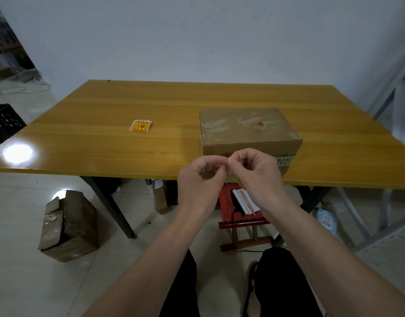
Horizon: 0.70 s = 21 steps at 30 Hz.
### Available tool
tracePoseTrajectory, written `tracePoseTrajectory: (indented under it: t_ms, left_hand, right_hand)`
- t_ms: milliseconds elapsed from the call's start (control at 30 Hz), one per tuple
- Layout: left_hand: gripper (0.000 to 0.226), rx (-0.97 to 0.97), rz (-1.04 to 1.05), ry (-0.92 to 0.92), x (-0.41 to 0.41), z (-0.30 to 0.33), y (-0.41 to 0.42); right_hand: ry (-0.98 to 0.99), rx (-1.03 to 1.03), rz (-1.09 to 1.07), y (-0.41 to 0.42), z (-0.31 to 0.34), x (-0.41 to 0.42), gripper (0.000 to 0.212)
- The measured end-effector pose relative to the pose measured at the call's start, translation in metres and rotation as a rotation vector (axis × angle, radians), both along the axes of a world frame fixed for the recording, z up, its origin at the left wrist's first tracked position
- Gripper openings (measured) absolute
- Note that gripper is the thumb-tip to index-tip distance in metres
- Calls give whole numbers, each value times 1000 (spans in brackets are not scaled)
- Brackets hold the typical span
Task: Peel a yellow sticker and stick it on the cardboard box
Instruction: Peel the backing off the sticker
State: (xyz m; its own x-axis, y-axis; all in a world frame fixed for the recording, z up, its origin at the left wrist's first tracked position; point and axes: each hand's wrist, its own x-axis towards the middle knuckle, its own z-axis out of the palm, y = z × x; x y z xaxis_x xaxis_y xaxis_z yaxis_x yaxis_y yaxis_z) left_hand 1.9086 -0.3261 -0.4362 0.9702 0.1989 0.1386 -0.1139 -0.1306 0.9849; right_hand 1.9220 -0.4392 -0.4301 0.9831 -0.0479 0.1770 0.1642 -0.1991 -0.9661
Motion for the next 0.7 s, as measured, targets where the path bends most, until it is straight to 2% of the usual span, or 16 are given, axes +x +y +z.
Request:
tracePoseTrajectory:
  t_ms: [333,433,533,700]
  left_hand:
    - [5,15,-30,30,3,0,9]
    - [15,65,4,-2,5,-2,9]
    - [19,78,23,13,6,-1,7]
    - [8,-4,31,112,5,0,5]
  right_hand:
    - [-112,-216,34,-6,-9,1,20]
    - [-122,-250,22,-5,-8,1,26]
    - [-101,-218,23,-2,-7,0,21]
    - [-38,-160,-7,-4,-6,-2,10]
